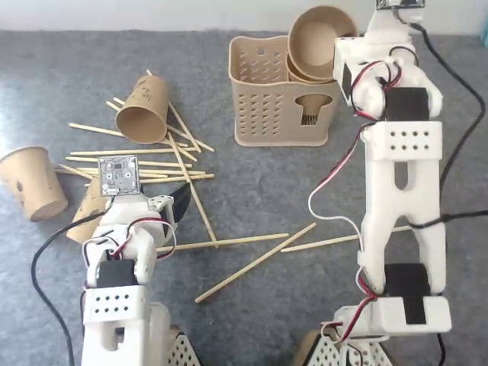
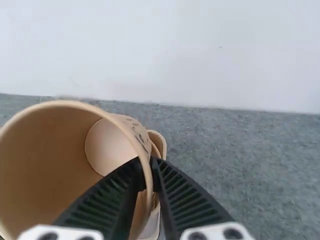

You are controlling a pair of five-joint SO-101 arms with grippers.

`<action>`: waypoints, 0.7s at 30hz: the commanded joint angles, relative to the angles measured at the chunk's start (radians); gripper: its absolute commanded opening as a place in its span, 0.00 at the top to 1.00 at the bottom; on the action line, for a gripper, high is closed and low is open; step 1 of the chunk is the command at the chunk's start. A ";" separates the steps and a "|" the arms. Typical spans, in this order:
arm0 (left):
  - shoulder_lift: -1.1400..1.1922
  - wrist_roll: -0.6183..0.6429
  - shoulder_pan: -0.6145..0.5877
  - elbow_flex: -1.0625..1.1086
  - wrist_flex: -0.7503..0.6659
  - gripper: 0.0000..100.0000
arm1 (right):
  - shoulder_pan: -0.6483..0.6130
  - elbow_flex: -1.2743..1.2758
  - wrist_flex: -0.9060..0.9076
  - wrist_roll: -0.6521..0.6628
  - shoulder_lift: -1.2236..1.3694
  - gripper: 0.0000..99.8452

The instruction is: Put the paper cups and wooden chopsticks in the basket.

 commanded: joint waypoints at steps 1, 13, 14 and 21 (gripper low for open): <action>0.000 -0.009 -0.006 -0.004 -0.028 0.69 | -0.004 -0.052 -0.021 -0.011 -0.001 0.99; 0.000 -0.043 -0.006 -0.002 -0.046 0.69 | -0.010 -0.052 0.016 -0.009 -0.021 0.94; 0.000 -0.043 -0.006 -0.002 -0.046 0.69 | -0.005 -0.052 0.016 -0.011 -0.013 0.90; 0.000 -0.044 -0.006 -0.001 -0.046 0.69 | 0.010 -0.118 0.056 -0.048 0.008 0.80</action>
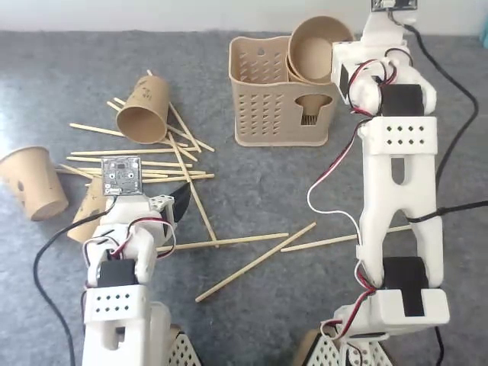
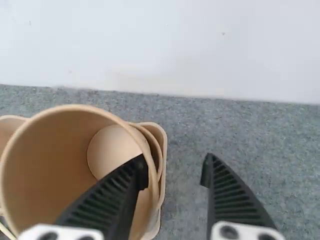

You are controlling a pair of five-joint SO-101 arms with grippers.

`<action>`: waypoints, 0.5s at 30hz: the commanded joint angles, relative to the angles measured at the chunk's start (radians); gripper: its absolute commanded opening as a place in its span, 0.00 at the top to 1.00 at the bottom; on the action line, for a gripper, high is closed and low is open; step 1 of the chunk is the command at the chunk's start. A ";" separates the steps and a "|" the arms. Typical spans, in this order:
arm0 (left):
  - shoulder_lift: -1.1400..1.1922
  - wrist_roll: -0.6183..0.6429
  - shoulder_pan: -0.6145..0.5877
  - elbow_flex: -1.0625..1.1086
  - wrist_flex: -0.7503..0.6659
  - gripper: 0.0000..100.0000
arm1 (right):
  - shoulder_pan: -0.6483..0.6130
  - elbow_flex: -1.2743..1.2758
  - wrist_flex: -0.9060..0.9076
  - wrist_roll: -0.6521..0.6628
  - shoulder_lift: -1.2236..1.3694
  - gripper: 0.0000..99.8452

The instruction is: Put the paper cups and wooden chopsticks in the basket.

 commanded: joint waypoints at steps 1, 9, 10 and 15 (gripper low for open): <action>0.000 -0.011 -0.003 -0.001 -0.029 0.69 | 0.021 -0.126 0.065 -0.071 -0.012 0.80; 0.000 -0.011 -0.003 -0.001 -0.029 0.69 | 0.065 -0.489 0.453 -0.187 -0.012 0.80; 0.000 -0.011 -0.003 -0.001 -0.029 0.69 | 0.067 -0.528 0.519 -0.192 -0.012 0.80; 0.000 -0.011 -0.034 -0.005 -0.029 0.69 | 0.068 -0.652 0.760 -0.199 -0.012 0.80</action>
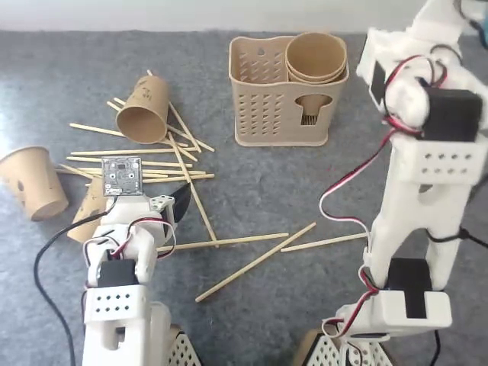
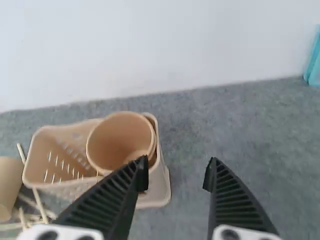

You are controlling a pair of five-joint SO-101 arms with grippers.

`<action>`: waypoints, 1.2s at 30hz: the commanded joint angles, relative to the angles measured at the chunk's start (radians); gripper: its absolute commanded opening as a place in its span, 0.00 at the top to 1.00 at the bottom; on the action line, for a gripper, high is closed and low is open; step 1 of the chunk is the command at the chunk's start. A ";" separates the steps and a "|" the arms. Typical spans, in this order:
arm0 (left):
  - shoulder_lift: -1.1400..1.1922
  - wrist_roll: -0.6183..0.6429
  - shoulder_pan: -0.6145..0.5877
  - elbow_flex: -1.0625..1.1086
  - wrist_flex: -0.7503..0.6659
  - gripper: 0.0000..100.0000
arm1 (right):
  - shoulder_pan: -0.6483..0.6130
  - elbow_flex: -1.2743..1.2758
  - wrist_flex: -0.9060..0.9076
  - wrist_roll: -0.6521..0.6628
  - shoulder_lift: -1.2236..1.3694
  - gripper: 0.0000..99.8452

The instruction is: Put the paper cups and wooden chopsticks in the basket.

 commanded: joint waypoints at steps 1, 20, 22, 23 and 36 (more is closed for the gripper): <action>0.000 -0.011 -0.048 -0.015 -0.029 0.69 | 0.018 -0.115 0.156 -0.015 -0.010 0.80; 0.009 0.037 -0.192 -0.377 0.282 0.69 | 0.077 0.895 0.101 0.212 -0.814 0.99; 0.009 0.038 -0.192 -0.423 0.319 0.69 | 0.070 1.053 0.051 0.250 -0.883 0.99; 0.009 0.038 -0.192 -0.438 0.331 0.69 | 0.068 1.129 0.027 0.267 -0.909 0.99; 0.345 0.127 -0.255 -0.674 0.446 0.69 | 0.016 1.660 -0.277 0.474 -0.849 0.90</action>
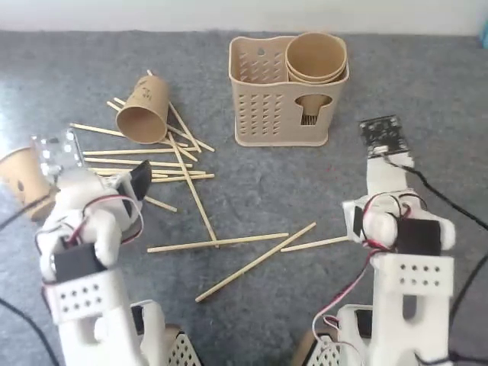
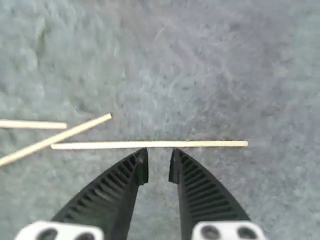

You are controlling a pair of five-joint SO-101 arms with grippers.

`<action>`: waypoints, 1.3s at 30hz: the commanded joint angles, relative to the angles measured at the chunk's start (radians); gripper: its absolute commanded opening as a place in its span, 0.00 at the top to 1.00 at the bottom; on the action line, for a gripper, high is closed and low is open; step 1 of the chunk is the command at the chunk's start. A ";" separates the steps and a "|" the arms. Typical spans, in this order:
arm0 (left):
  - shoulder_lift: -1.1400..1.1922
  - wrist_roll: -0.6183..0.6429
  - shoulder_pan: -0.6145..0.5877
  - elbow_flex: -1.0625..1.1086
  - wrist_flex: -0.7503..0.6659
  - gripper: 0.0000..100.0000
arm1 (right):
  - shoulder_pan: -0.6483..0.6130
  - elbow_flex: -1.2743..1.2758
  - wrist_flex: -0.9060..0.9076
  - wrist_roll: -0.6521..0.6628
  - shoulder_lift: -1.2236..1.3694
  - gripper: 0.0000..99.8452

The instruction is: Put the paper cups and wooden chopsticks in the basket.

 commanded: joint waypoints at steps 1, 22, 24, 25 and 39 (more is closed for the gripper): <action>0.206 0.037 -0.063 -0.171 0.009 0.69 | -0.038 0.058 -0.081 0.064 0.054 0.90; 1.048 0.063 -0.112 -0.688 0.123 0.68 | -0.182 0.210 -0.426 0.068 0.441 0.90; 1.080 0.060 -0.107 -0.699 0.123 0.68 | -0.180 0.209 -0.426 0.069 0.455 0.90; 1.094 0.058 -0.106 -0.700 0.123 0.68 | -0.182 0.209 -0.426 0.069 0.455 0.90; 1.100 -0.011 -0.104 -0.700 0.284 0.98 | -0.179 0.209 -0.426 0.063 0.464 0.90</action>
